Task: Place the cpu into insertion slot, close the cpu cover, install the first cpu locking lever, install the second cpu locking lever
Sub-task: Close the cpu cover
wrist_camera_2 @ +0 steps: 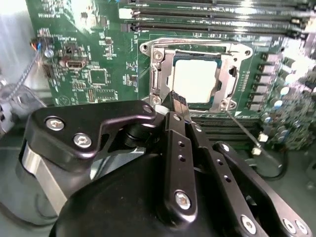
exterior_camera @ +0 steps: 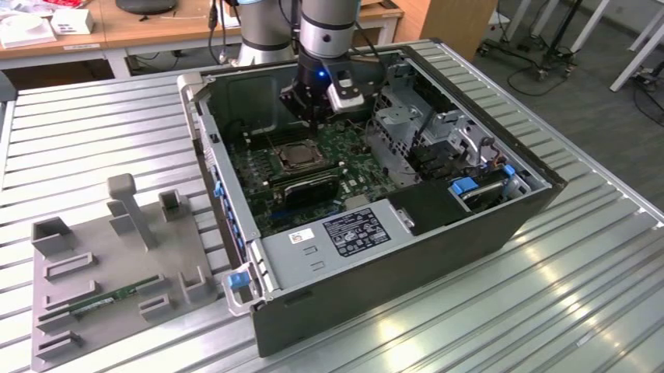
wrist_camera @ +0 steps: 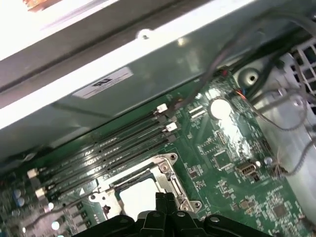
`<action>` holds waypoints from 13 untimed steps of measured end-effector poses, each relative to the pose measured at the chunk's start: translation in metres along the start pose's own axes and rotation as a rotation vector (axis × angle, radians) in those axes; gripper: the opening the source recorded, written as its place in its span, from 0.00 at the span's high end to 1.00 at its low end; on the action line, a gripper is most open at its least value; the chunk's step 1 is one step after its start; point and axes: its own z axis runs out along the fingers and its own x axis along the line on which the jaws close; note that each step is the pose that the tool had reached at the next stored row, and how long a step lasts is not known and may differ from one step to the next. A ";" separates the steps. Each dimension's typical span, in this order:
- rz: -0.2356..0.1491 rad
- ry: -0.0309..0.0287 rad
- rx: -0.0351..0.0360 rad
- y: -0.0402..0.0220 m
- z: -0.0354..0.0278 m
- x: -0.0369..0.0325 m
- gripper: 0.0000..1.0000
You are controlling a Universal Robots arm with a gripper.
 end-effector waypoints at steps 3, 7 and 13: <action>-0.055 0.0028 0.0017 0.0000 0.0005 0.0000 0.89; -0.127 0.0064 0.0042 -0.0001 0.0012 0.0000 0.89; -0.235 0.0118 0.0079 -0.0001 0.0026 -0.0001 0.89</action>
